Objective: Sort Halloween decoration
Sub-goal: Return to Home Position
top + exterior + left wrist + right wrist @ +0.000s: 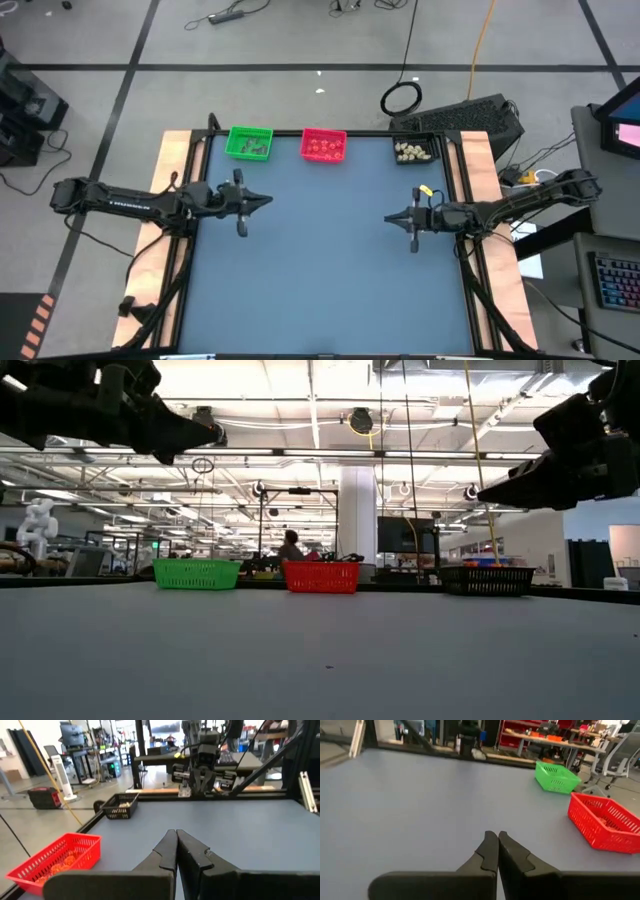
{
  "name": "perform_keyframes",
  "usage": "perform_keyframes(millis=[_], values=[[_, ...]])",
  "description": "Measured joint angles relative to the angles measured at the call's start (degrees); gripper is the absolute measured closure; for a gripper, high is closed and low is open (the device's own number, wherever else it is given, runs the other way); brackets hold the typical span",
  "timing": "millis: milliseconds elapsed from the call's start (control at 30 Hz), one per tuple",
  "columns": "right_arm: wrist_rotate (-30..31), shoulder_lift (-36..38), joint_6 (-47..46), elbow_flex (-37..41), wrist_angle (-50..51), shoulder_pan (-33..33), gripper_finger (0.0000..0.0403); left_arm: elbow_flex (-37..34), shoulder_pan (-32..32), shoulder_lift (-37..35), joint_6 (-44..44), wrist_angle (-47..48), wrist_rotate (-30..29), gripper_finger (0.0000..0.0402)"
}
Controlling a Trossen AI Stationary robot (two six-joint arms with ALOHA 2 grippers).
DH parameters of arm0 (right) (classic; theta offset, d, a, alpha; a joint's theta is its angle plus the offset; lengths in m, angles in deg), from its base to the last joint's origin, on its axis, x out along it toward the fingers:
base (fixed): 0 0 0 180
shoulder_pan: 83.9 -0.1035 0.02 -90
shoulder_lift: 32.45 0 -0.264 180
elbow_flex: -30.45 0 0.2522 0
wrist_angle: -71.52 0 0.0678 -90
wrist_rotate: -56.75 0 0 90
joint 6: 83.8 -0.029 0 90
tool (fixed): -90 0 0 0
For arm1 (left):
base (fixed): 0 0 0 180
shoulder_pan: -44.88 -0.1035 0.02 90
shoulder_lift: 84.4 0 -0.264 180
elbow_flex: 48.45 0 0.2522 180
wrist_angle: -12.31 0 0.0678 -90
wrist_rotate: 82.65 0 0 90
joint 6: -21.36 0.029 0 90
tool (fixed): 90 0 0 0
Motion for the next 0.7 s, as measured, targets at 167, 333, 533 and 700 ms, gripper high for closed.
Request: perform_keyframes(millis=[167,333,533,700], values=[[0.0,3.7,0.1,0.3,1.4,0.0,0.0403,-1.9,0.8,-5.2,0.0,1.7,0.0,0.0391],[-0.1,7.9,0.0,0.4,5.8,0.4,0.0403,-4.7,2.0,-9.9,-0.1,1.7,-0.6,0.0391],[-0.4,12.4,-0.4,0.5,9.9,1.3,0.0403,-8.5,3.5,-15.0,-1.1,3.4,-1.7,0.0391],[-1.3,17.4,-3.0,1.2,14.7,1.6,0.0403,-9.5,5.0,-21.2,0.4,7.7,-3.6,0.0391]])
